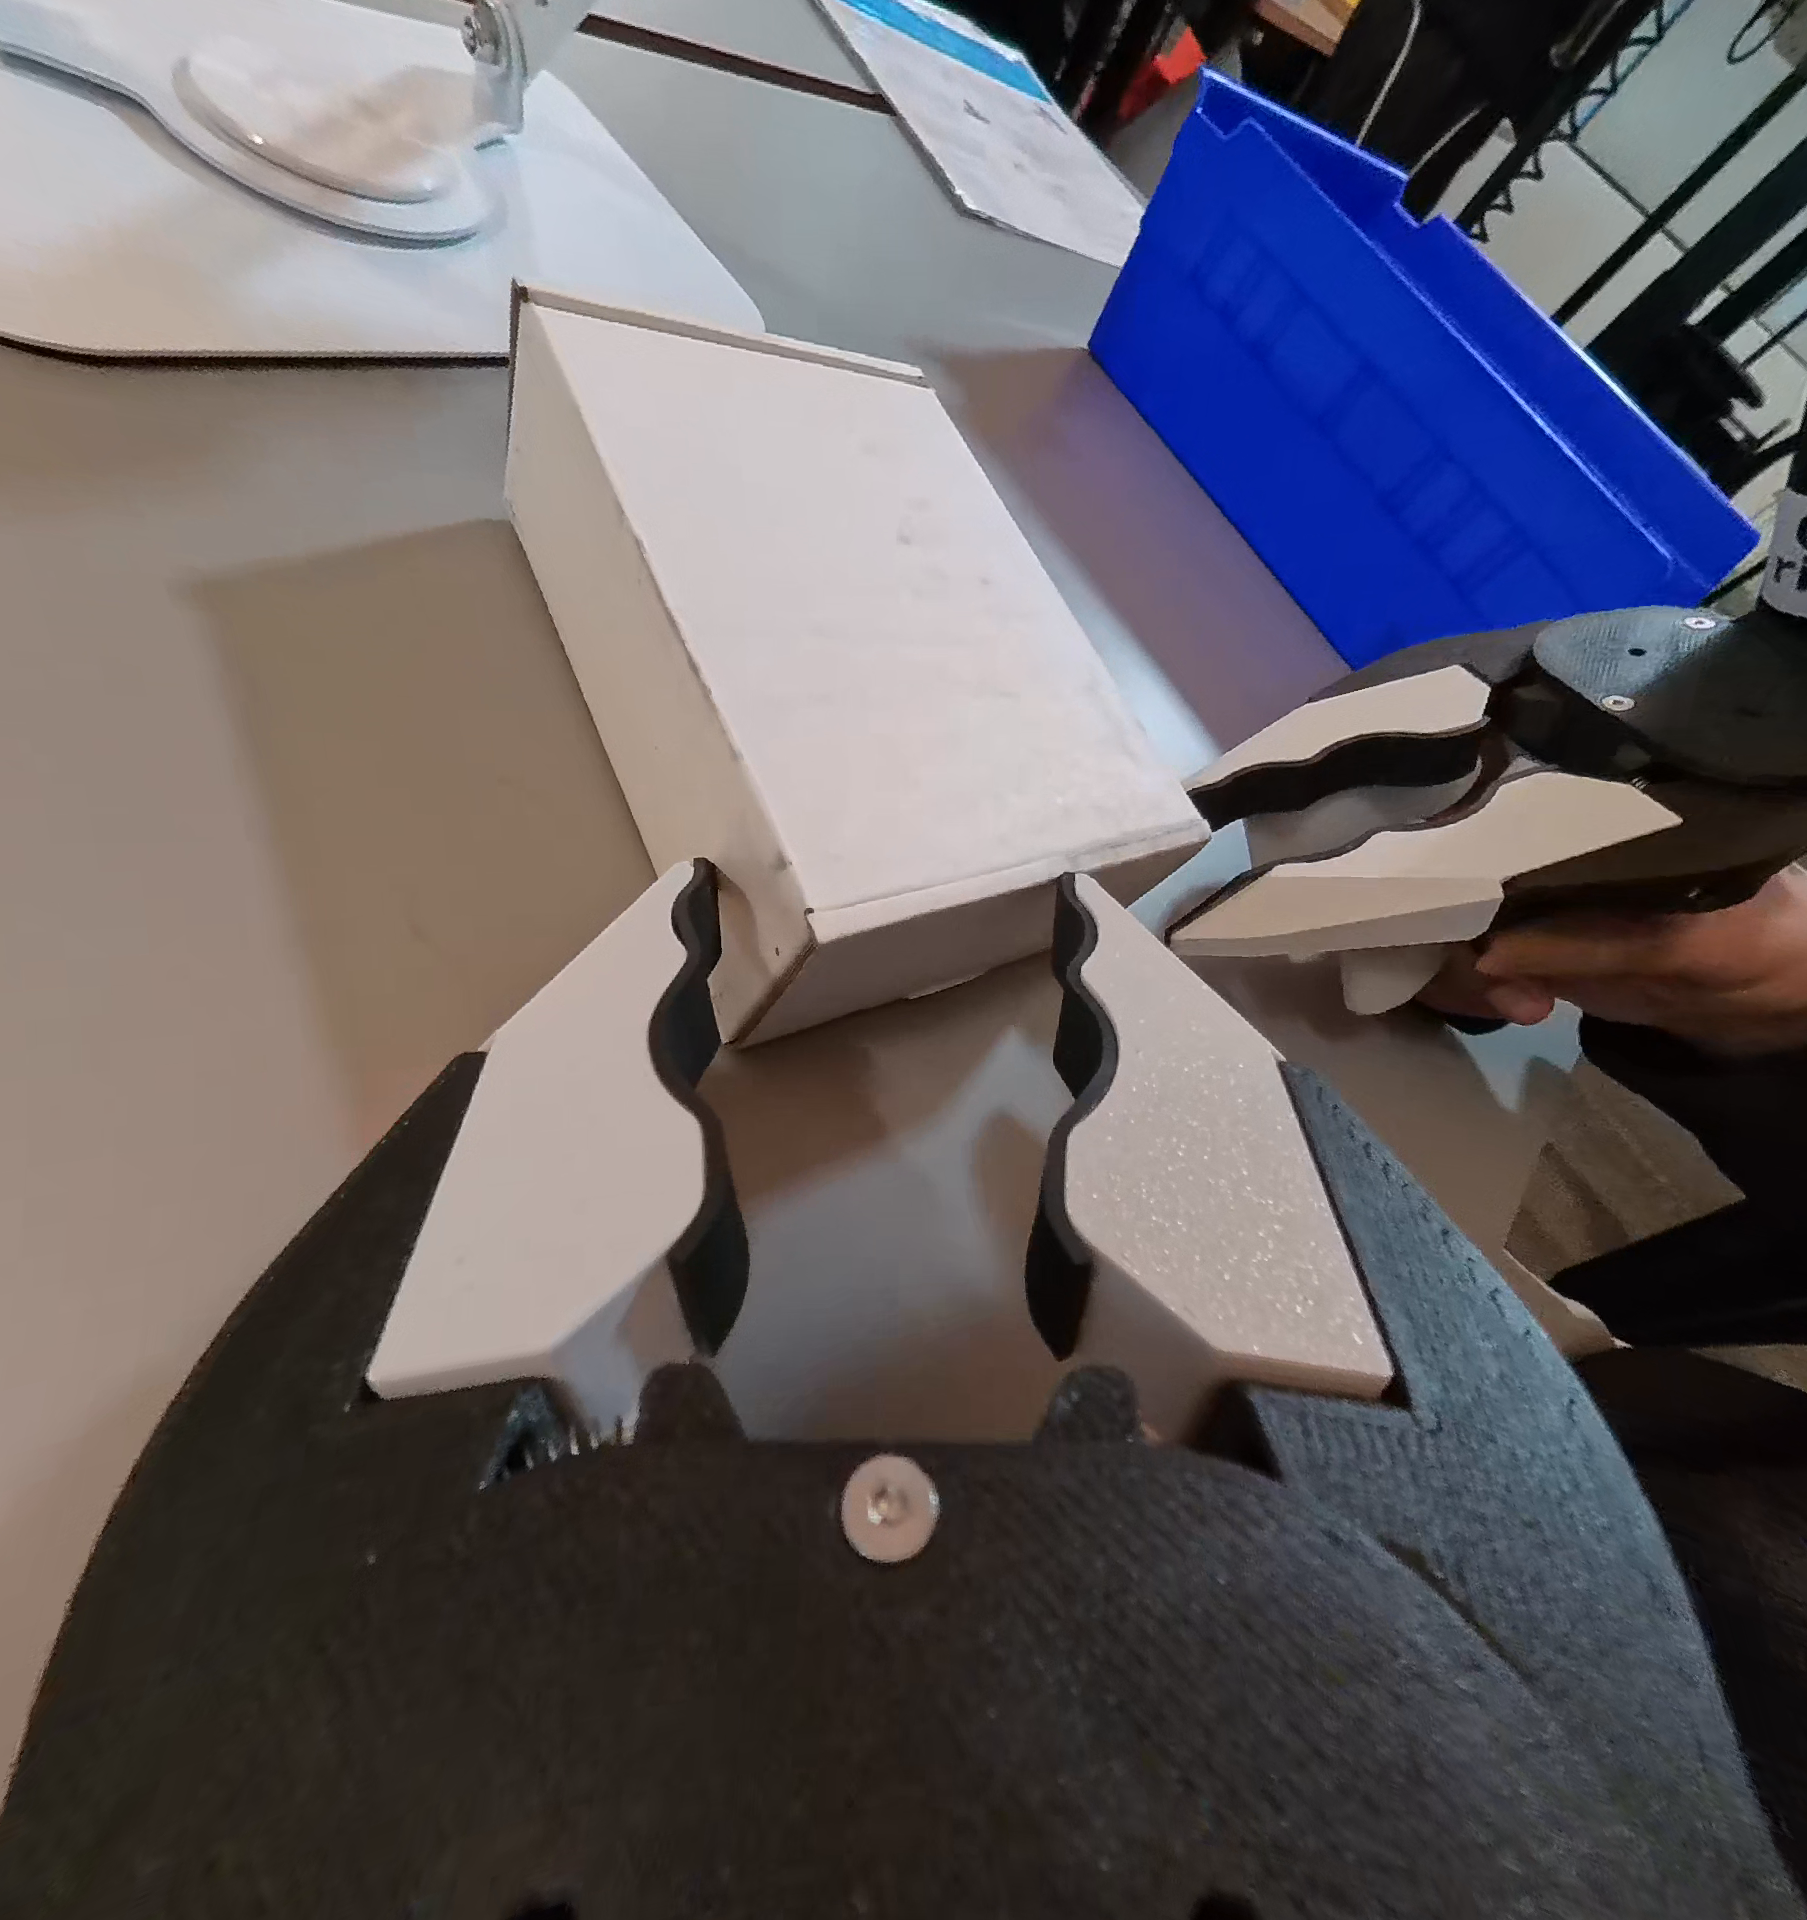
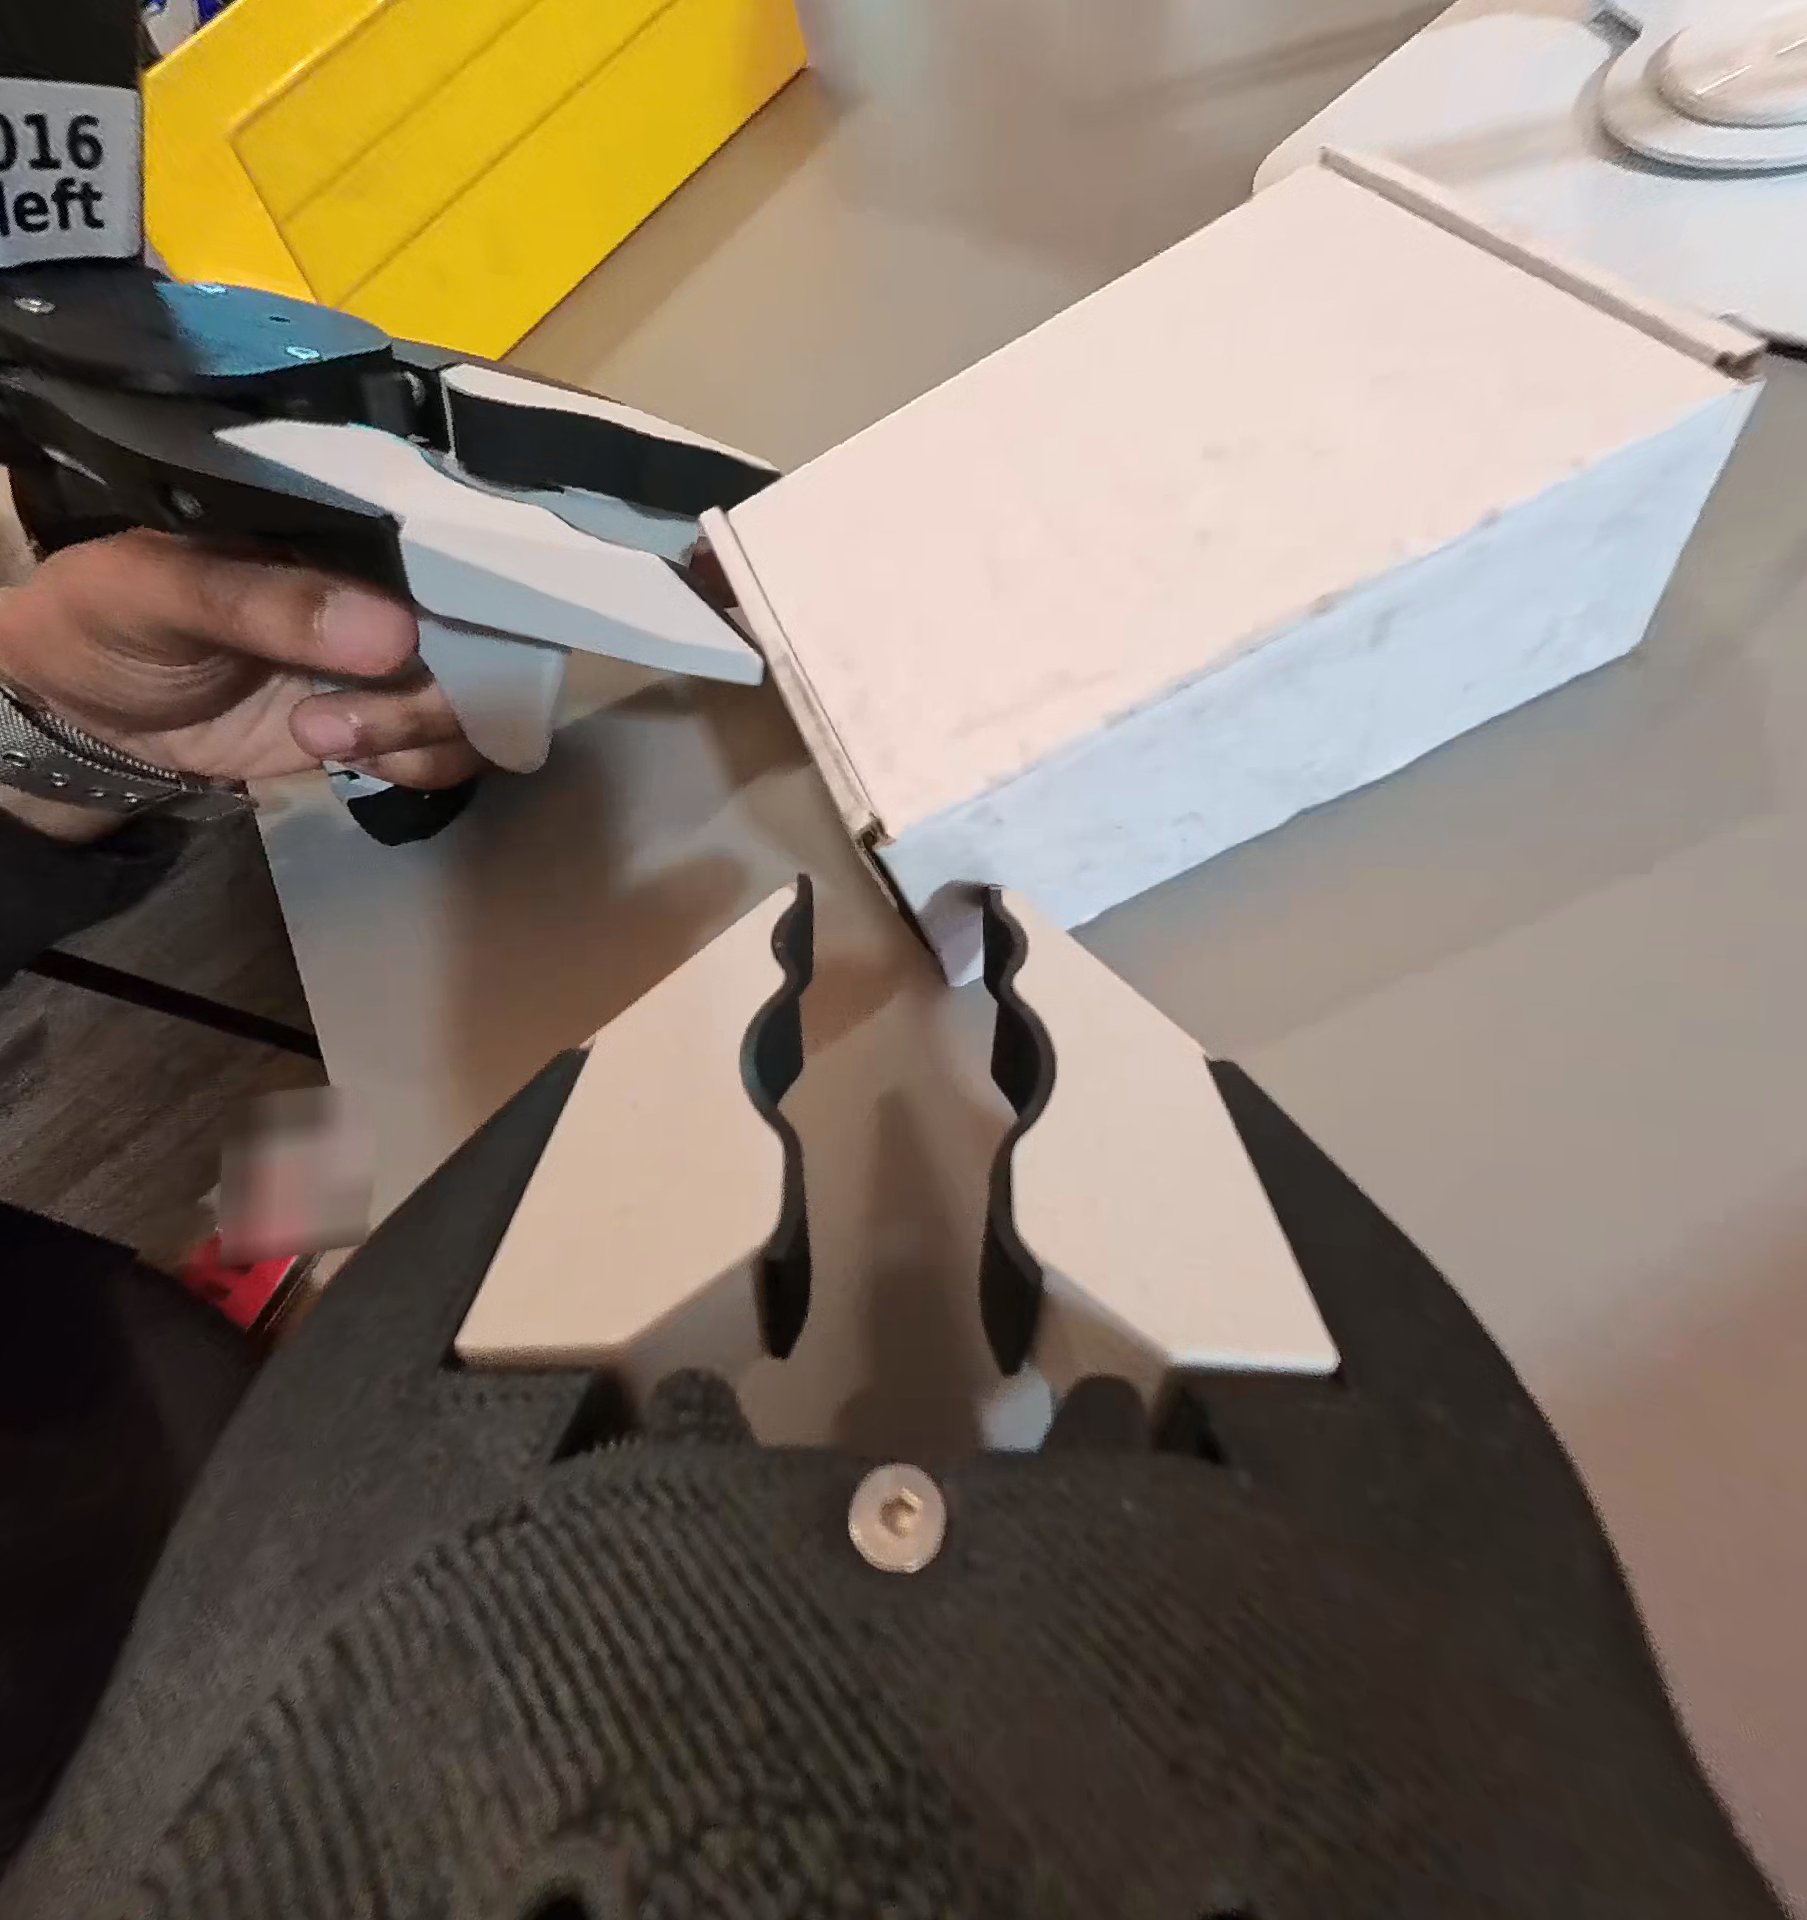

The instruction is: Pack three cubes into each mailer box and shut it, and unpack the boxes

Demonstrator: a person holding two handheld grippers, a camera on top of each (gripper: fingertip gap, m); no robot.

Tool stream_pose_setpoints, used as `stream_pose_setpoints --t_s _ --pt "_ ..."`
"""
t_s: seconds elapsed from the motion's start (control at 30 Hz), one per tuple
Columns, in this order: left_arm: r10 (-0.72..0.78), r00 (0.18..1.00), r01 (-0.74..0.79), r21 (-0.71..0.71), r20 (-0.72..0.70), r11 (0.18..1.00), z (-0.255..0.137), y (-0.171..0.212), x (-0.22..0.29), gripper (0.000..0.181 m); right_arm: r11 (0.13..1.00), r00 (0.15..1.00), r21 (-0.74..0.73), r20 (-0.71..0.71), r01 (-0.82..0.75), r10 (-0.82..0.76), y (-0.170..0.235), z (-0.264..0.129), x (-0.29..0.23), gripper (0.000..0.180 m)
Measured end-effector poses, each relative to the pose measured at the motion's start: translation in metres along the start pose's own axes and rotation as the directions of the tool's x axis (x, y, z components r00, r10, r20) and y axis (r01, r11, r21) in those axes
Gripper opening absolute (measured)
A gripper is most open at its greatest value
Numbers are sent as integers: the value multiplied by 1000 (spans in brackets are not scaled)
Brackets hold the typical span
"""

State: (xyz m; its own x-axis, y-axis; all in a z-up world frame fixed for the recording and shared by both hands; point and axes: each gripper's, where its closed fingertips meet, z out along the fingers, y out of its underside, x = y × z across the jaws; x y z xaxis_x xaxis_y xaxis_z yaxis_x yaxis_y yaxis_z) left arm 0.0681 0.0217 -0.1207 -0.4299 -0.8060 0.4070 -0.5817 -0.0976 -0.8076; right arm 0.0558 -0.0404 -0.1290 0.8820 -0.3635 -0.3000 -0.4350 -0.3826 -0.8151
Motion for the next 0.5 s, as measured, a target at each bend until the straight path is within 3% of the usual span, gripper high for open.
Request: stream_pose_setpoints --t_s 0.17,0.27,0.37,0.43,0.5 --pt "26 1000 -26 -13 -15 1000 -4 2 2 65 1000 998 -15 62 -20 20 3 -2 -12 43" --pt "29 995 -34 -52 -93 998 -17 11 4 64 999 988 -42 150 -27 33 10 -5 -35 44" --pt "-23 990 9 -98 -139 995 -33 20 -2 67 999 924 -51 380 -19 37 13 -14 -89 42" --pt "-20 994 10 -85 -110 996 -41 19 -12 70 999 929 -21 370 28 -18 9 -17 -94 40" --pt "-19 996 18 -22 -83 1000 -50 7 -20 70 995 960 66 265 72 -87 -6 -24 -72 40"
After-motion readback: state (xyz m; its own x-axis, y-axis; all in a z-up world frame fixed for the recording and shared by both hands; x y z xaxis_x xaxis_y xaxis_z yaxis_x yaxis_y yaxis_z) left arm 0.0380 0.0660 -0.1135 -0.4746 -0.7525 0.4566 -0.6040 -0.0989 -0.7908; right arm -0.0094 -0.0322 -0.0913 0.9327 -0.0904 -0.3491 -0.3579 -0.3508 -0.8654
